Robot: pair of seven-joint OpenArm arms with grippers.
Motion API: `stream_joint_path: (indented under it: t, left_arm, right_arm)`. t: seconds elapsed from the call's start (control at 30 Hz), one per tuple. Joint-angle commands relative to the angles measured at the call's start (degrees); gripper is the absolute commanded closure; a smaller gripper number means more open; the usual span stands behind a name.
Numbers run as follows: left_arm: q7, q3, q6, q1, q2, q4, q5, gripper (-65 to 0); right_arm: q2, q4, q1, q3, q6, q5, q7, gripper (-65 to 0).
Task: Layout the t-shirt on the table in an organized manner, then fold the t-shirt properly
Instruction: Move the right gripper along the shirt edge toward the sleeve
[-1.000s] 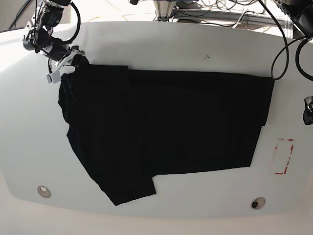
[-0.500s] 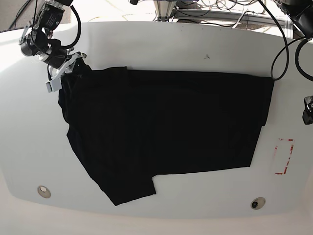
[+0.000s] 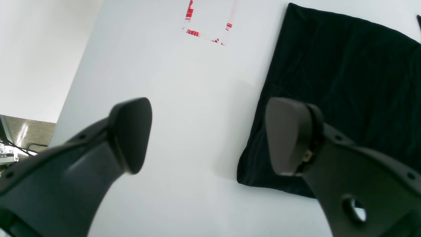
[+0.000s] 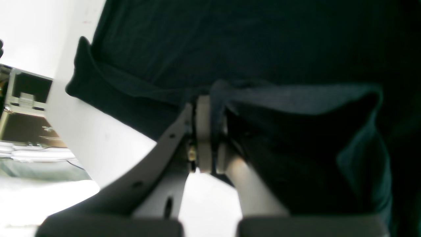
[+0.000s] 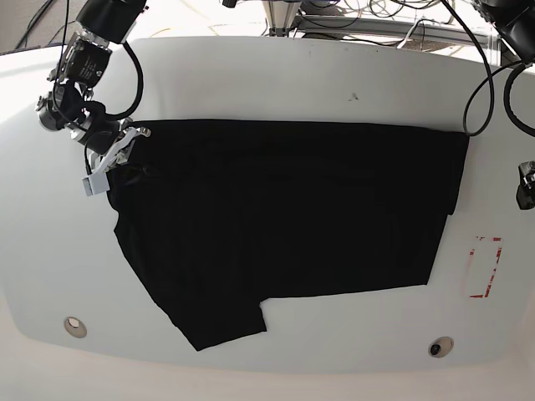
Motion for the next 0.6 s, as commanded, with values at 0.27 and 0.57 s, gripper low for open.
stream_joint_path:
  t: [0.27,0.57]
  left_arm:
    - [-1.11,-0.18,-0.15,0.62,-1.56,1.07,-0.72,-51.4]
    - [-1.11,-0.18,-0.15,0.88,-1.47,1.07,-0.89,-51.4]
  right_arm:
    - [2.86,-9.70,11.19,0.16,-0.07,0.83,1.54,-32.0]
    - [6.90,-8.64,14.26,0.16,-0.07,-2.77,1.28,-65.0]
